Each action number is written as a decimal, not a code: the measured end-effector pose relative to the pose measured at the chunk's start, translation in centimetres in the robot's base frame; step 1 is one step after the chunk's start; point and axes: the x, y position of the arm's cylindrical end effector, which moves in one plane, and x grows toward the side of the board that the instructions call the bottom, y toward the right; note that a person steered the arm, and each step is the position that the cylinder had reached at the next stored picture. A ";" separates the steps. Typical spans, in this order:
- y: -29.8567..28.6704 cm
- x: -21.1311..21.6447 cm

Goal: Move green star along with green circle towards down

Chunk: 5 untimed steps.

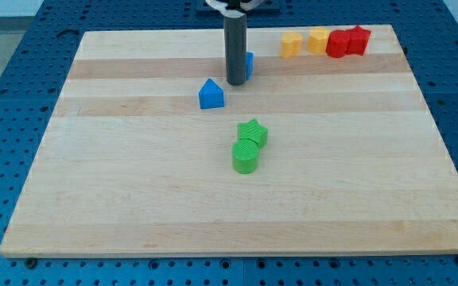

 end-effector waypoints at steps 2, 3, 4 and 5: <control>0.2 3.2; 2.8 6.8; 3.7 6.8; 4.8 7.4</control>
